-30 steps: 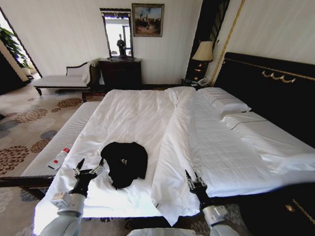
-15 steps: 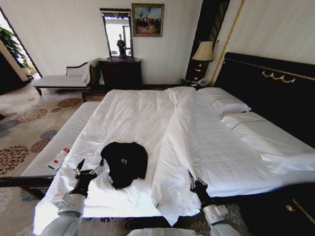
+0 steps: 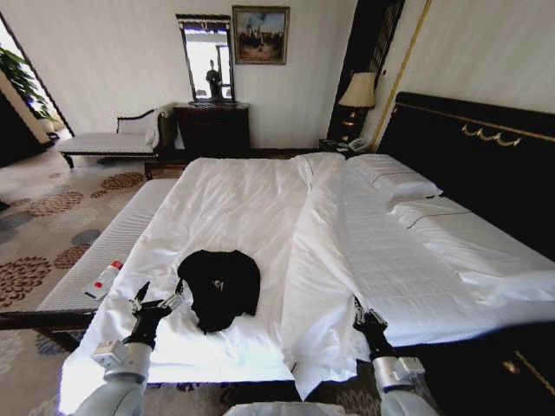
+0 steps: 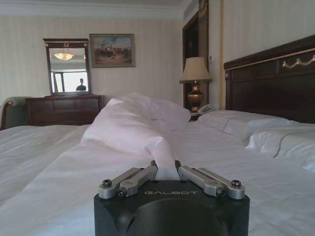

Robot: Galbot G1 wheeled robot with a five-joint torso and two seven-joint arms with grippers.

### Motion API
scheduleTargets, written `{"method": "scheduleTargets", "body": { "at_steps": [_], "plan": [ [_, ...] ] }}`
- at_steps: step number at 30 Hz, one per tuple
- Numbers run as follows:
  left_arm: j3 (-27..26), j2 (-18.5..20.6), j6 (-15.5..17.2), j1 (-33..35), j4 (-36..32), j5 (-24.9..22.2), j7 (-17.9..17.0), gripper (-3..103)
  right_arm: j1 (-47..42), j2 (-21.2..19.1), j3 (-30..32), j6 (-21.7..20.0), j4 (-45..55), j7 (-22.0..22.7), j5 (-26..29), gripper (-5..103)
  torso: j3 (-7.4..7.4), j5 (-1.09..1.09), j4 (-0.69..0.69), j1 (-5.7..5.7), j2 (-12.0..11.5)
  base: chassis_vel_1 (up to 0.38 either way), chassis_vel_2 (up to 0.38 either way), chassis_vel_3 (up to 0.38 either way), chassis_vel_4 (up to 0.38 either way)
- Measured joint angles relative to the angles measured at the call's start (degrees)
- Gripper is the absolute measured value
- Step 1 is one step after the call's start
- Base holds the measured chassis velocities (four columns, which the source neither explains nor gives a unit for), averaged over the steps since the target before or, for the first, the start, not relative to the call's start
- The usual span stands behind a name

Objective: Fold the clothes on the bed.

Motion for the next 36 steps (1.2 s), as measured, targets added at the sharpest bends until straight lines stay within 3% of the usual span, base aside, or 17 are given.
{"method": "scheduleTargets", "body": {
  "at_steps": [14,25,36],
  "plan": [
    [0.38,0.28,0.17,-0.81,0.54,0.0,-0.35,100,3.18,-2.32,16.88,-0.57,-4.13,2.4,10.03,2,0.0,0.0,-0.01,0.0,0.0,0.0,0.0,0.0,0.0],
    [0.98,0.64,0.38,-1.23,0.71,0.18,-0.73,100,4.75,-4.01,28.69,0.1,-12.18,3.6,11.73,2,0.0,0.0,-0.02,0.0,0.0,0.0,0.0,0.0,0.0],
    [1.11,2.16,1.1,-1.15,0.14,0.13,-1.33,100,7.86,-8.79,34.11,1.19,-21.23,3.58,12.13,2,0.0,0.01,0.01,0.0,0.0,0.0,0.0,0.0,0.0]
  ]
}}
